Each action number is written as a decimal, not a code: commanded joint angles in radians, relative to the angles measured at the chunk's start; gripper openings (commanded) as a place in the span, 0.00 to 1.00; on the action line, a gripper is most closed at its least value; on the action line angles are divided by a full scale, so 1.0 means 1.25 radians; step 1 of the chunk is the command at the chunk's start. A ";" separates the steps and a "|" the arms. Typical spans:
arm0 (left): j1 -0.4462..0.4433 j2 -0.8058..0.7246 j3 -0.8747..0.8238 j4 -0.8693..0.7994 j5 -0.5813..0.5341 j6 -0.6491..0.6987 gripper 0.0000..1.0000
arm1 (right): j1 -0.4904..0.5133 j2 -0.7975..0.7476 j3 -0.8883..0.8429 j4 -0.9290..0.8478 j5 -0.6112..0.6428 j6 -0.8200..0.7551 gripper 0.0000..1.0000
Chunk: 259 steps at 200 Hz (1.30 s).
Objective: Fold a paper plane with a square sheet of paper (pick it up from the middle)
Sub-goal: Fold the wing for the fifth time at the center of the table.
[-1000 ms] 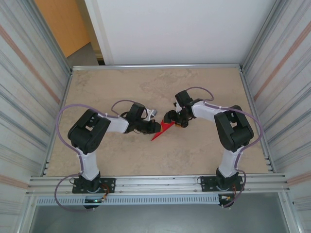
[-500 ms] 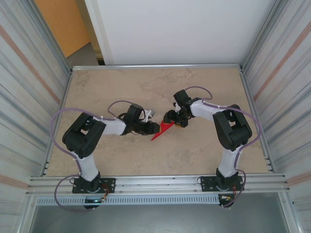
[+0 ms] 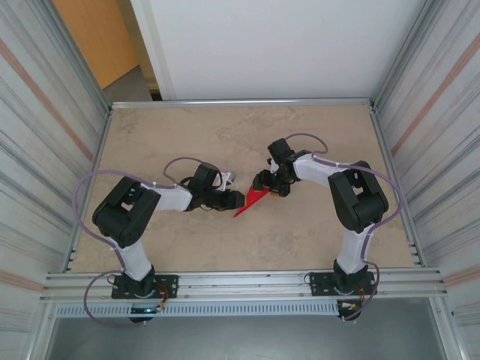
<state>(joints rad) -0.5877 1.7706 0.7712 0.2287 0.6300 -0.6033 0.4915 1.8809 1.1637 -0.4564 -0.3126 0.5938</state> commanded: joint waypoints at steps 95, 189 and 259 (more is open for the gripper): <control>-0.006 0.039 0.031 -0.160 -0.090 0.023 0.29 | 0.004 0.103 -0.021 0.014 0.051 0.013 0.66; -0.009 0.081 0.053 -0.198 -0.109 0.010 0.24 | 0.013 0.141 -0.014 0.004 0.065 0.005 0.63; -0.011 0.081 0.063 -0.212 -0.115 0.010 0.23 | 0.019 0.167 -0.004 -0.007 0.072 0.002 0.59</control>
<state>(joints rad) -0.5907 1.8103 0.8600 0.0437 0.5632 -0.6033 0.4908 1.9335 1.2205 -0.5301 -0.2955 0.5980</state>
